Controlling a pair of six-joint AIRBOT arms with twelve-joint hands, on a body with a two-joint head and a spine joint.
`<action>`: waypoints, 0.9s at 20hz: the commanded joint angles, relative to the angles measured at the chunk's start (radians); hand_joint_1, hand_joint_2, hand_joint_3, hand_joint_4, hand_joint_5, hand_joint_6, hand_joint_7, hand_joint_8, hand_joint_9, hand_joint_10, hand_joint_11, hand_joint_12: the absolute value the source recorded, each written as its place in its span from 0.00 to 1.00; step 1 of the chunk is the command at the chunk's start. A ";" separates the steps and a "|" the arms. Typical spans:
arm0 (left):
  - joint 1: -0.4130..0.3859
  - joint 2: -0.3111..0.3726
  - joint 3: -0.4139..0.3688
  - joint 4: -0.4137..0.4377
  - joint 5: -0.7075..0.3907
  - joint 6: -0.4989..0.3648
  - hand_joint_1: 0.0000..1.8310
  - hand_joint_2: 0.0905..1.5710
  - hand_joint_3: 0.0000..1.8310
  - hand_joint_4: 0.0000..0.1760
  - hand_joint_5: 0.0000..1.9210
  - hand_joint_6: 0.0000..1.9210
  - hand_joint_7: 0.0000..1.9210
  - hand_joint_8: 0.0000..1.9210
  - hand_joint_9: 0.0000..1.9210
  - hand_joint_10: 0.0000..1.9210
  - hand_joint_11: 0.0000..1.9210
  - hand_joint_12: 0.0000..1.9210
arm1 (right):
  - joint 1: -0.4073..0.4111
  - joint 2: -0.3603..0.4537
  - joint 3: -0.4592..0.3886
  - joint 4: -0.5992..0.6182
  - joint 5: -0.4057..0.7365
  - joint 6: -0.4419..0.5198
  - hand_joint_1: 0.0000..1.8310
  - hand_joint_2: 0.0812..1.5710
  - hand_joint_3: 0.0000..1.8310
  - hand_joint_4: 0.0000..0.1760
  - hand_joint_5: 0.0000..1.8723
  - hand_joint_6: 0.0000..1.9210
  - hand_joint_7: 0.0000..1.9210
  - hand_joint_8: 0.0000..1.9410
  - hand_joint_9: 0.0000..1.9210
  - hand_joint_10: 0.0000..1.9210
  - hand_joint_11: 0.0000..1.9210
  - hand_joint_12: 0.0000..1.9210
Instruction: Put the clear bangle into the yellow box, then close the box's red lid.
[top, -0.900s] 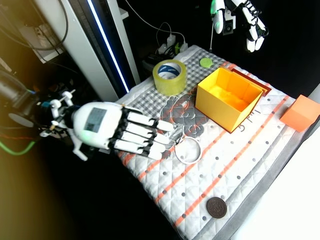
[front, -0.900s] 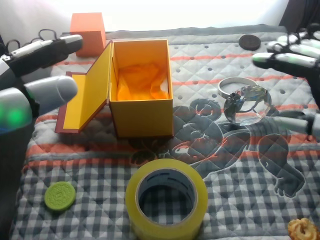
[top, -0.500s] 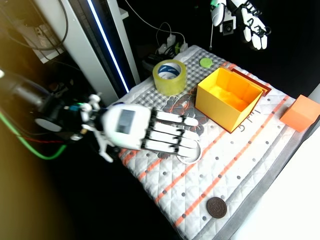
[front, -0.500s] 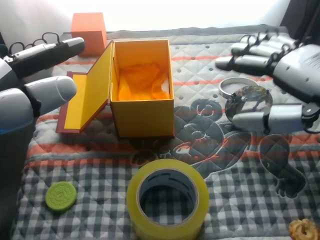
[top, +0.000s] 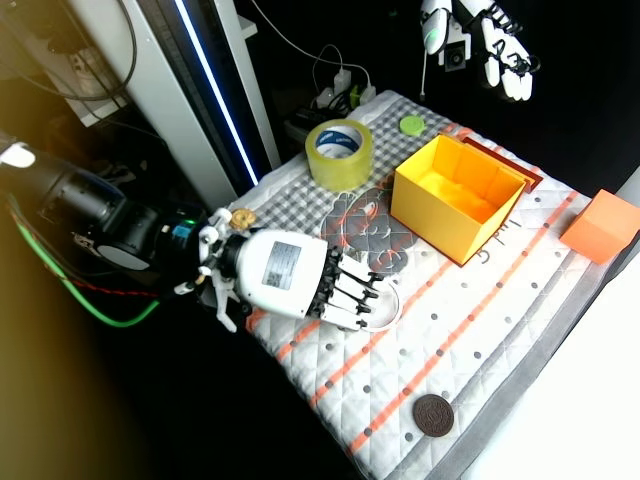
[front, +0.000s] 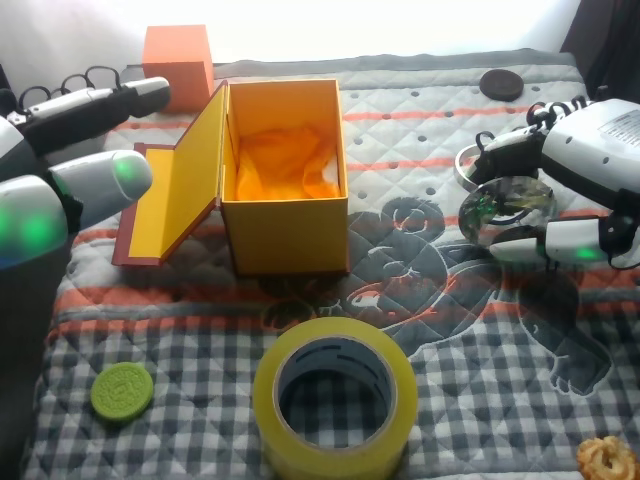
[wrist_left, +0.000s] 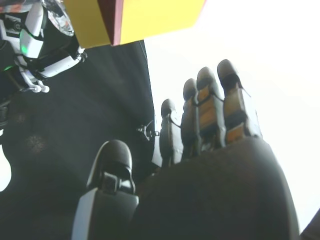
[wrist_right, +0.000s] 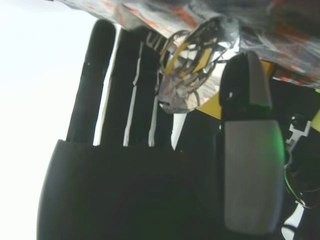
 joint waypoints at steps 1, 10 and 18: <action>-0.010 -0.002 0.002 0.005 -0.124 -0.005 0.00 0.81 0.00 1.00 0.15 0.00 0.13 0.00 0.13 0.00 0.00 0.26 | 0.008 0.005 0.005 0.003 0.065 -0.018 0.61 0.77 0.00 0.00 0.42 0.64 0.48 0.54 0.45 0.70 0.33 0.91; -0.011 -0.005 0.009 0.006 -0.108 -0.005 0.00 0.81 0.00 1.00 0.12 0.00 0.15 0.00 0.14 0.00 0.00 0.21 | 0.114 0.076 -0.070 -0.126 0.262 0.019 0.68 0.69 0.00 0.00 0.48 0.54 0.60 0.41 0.70 0.06 0.55 0.42; -0.025 -0.020 0.033 0.007 -0.084 -0.005 0.00 0.79 0.00 1.00 0.09 0.00 0.13 0.00 0.13 0.00 0.00 0.12 | 0.303 -0.018 -0.061 -0.245 0.330 0.060 0.69 0.69 0.00 0.00 0.46 0.54 0.61 0.40 0.72 0.00 0.63 0.21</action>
